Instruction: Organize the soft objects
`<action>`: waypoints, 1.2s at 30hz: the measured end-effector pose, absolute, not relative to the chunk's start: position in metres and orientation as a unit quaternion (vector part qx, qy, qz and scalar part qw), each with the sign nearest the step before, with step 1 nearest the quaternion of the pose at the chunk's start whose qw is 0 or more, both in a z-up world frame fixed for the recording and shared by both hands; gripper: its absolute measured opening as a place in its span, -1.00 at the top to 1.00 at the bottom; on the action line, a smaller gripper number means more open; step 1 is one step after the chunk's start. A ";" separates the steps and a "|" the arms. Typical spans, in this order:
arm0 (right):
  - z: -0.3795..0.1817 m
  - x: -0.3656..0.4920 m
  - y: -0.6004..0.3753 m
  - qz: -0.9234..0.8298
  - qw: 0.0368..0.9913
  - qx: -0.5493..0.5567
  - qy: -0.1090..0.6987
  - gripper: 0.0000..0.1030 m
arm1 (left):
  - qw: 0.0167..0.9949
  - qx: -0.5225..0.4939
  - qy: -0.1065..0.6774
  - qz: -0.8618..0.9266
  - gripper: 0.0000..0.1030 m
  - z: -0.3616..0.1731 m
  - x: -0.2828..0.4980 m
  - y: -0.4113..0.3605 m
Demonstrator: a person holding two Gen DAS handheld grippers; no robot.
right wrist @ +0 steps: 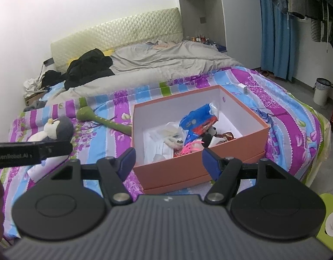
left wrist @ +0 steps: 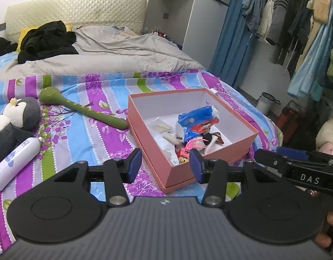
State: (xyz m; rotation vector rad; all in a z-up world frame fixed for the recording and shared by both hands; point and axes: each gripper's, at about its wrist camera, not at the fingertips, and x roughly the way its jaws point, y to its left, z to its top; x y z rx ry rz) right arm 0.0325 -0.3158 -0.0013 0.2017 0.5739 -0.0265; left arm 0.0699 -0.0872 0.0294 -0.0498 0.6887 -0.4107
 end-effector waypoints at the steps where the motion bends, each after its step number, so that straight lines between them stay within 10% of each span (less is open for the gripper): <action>1: -0.001 0.032 -0.316 -0.012 0.954 0.100 0.282 -0.36 | 0.921 -0.025 0.335 -0.199 -0.06 0.029 0.070 -0.087; 8: 0.000 0.035 -0.318 -0.014 0.953 0.106 0.285 -0.36 | 0.923 -0.023 0.328 -0.198 -0.10 0.032 0.067 -0.086; 10: 0.001 0.036 -0.318 -0.016 0.954 0.101 0.283 -0.47 | 0.924 -0.026 0.326 -0.197 -0.24 0.033 0.067 -0.084; 12: 0.002 0.036 -0.319 -0.026 0.955 0.100 0.277 -1.00 | 0.926 -0.028 0.320 -0.196 -0.63 0.035 0.067 -0.083; 15: 0.002 0.036 -0.324 -0.037 0.955 0.106 0.274 -1.00 | 0.931 -0.034 0.310 -0.191 -0.88 0.037 0.067 -0.083; 36: -0.004 0.038 -0.324 -0.039 0.954 0.105 0.278 -1.00 | 0.931 -0.026 0.329 -0.155 -0.98 0.033 0.073 -0.084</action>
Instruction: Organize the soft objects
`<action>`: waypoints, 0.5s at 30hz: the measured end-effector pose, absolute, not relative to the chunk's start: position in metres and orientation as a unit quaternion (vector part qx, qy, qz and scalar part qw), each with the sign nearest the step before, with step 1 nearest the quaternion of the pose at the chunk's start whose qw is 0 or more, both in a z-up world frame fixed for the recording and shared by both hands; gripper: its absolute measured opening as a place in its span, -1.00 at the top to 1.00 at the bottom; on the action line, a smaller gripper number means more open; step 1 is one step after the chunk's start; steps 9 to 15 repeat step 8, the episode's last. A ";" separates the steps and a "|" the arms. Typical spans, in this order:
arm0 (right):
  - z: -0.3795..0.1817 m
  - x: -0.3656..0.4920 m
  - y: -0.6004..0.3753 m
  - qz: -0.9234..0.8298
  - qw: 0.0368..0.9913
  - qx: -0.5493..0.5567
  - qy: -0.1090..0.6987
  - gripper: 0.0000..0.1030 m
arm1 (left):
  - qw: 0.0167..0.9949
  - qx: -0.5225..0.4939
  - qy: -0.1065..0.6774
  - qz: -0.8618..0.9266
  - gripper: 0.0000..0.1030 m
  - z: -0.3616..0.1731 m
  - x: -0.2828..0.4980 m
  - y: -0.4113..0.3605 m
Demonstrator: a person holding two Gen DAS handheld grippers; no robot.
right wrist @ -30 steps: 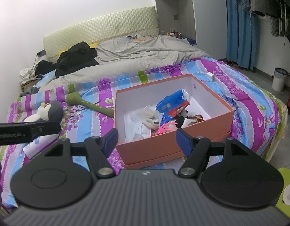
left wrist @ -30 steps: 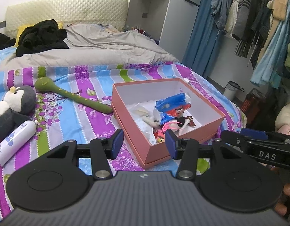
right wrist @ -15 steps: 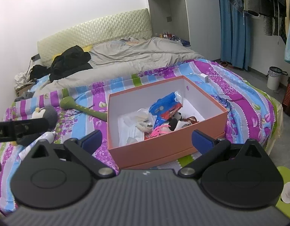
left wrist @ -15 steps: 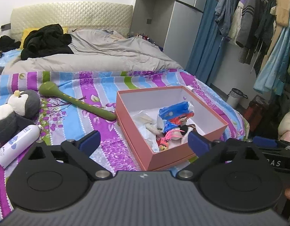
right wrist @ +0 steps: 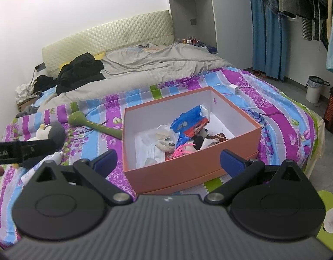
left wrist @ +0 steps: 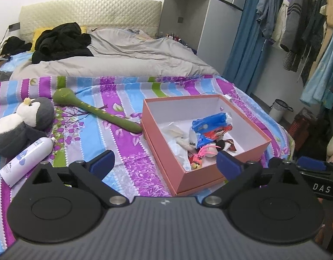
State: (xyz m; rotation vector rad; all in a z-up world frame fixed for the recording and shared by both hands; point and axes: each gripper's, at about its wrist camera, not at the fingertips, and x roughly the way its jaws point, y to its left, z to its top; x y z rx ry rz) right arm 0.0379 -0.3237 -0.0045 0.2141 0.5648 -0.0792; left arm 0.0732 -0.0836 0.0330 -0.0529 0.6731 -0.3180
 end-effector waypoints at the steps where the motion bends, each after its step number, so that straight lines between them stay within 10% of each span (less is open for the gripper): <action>1: -0.005 0.038 -0.324 -0.039 0.954 0.106 0.279 -1.00 | 0.931 -0.026 0.330 -0.153 -0.98 0.032 0.074 -0.084; 15: -0.005 0.038 -0.324 -0.041 0.954 0.109 0.277 -1.00 | 0.930 -0.025 0.334 -0.149 -0.98 0.029 0.073 -0.084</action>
